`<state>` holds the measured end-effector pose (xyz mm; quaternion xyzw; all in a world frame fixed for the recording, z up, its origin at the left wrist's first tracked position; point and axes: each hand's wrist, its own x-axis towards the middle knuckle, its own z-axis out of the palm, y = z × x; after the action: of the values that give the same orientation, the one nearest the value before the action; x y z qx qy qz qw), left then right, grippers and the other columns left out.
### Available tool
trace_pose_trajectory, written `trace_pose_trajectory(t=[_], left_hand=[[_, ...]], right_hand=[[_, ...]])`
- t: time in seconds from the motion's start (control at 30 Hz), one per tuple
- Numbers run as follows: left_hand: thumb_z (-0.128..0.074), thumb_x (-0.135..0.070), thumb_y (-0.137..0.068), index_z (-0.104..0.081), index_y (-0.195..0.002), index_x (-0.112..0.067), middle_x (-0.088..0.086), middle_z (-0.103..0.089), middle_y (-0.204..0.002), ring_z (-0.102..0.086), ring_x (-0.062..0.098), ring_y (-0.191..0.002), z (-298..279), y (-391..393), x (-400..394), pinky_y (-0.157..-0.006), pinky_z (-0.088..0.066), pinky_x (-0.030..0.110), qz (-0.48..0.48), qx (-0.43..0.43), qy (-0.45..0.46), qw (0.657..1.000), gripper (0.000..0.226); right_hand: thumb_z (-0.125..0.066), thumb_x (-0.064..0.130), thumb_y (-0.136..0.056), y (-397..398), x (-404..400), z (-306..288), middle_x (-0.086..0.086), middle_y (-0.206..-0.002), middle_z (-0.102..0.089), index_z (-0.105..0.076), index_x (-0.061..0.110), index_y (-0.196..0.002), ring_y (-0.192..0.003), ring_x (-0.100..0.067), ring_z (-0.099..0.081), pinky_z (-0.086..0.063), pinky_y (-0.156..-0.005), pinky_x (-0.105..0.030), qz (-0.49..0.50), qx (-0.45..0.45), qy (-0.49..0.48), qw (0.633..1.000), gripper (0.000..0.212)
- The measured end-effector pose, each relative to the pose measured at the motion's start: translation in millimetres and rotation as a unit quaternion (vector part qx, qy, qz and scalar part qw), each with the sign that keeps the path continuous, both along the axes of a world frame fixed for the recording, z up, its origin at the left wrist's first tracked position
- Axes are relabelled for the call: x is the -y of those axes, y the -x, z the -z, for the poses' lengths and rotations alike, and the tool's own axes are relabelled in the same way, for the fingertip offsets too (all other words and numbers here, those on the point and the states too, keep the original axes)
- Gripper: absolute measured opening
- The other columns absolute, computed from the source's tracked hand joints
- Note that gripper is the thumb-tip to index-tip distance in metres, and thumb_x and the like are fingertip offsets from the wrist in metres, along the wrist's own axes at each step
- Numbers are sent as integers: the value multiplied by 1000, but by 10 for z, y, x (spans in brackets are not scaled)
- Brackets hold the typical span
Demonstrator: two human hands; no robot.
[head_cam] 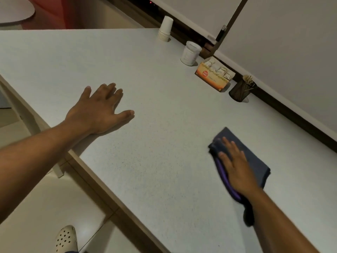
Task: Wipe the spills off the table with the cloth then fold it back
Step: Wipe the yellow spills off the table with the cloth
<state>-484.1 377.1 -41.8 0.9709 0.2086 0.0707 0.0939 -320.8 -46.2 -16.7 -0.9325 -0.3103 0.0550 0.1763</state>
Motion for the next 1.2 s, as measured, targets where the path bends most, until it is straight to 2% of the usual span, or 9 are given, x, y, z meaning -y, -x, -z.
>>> trace_pose_trajectory(t=[0.2, 0.43, 0.63, 0.77, 0.87, 0.93, 1.03, 1.1, 1.2], left_hand=[[3, -93, -84, -10, -172, -24, 4, -6, -182, -2, 23, -168, 52, -61, -7, -134, -2, 59, -10, -2, 9, 1000, 112], [5, -92, -86, -8, -172, -25, 4, -7, -182, -2, 23, -168, 89, -83, -23, -134, -2, 59, -16, -9, 0, 1000, 109], [0, -92, -88, -8, -172, -23, 2, -5, -182, 0, 21, -168, 86, -76, -21, -134, 1, 57, -22, -11, 12, 1000, 109], [-1, -91, -88, -10, -172, -19, 3, -5, -182, -1, 20, -168, 28, -60, 12, -134, 0, 57, -21, -10, 34, 999, 111], [-9, -87, -94, -25, -168, -10, 11, -19, -179, -15, 25, -166, -39, -39, 50, -134, -10, 58, -36, 50, 72, 995, 108], [-17, -79, -100, -39, -160, -3, 18, -35, -171, -31, 33, -160, -73, -22, 74, -130, -21, 60, -53, 118, 94, 987, 99], [-24, -67, -107, -52, -141, 2, 20, -55, -149, -54, 39, -137, -91, -6, 98, -121, -33, 61, -56, 184, 75, 978, 81], [-30, -58, -109, -57, -132, 1, 19, -61, -137, -60, 38, -122, -106, 14, 116, -113, -37, 55, -54, 220, 57, 972, 69], [-38, -51, -109, -61, -124, -5, 18, -61, -127, -59, 38, -111, -143, 62, 170, -101, -39, 53, -63, 244, 18, 968, 54]], right_hand=[[-23, 47, -114, -1336, -517, -19, -6, -175, -18, -19, 21, -167, -163, -27, -9, -1, -131, -51, 140, -2, 40, 989, 59], [-22, 45, -111, -1921, -2089, -76, -5, -176, -19, -26, 18, -166, -162, -33, -13, -8, -129, -58, 106, 2, 72, 992, 61], [-23, 47, -111, -1433, -3224, -24, -1, -177, -16, -22, 20, -167, -162, -30, -11, -4, -130, -55, -41, 12, 57, 997, 62], [-24, 49, -112, -963, -3396, 16, 1, -177, -15, -24, 29, -167, -163, -28, -9, -2, -130, -53, -150, 21, 57, 987, 59], [-27, 50, -111, -597, -3258, 17, 3, -176, -18, -27, 31, -166, -163, -26, -10, -3, -130, -52, -213, 27, 50, 975, 58], [-28, 51, -111, -354, -3081, 15, 4, -176, -18, -26, 34, -166, -163, -24, -10, -3, -131, -53, -247, 29, 44, 968, 57], [-28, 52, -111, 20, -2770, 33, 5, -176, -18, -24, 38, -165, -163, -23, -10, -4, -131, -53, -283, 35, 38, 958, 57], [-28, 54, -110, 265, -2562, 52, 6, -176, -18, -23, 36, -165, -163, -22, -10, -5, -131, -53, -295, 39, 32, 954, 58], [-27, 57, -109, 608, -2284, 73, 6, -176, -18, -28, 31, -165, -163, -21, -9, -6, -131, -53, -308, 49, 26, 950, 61]])
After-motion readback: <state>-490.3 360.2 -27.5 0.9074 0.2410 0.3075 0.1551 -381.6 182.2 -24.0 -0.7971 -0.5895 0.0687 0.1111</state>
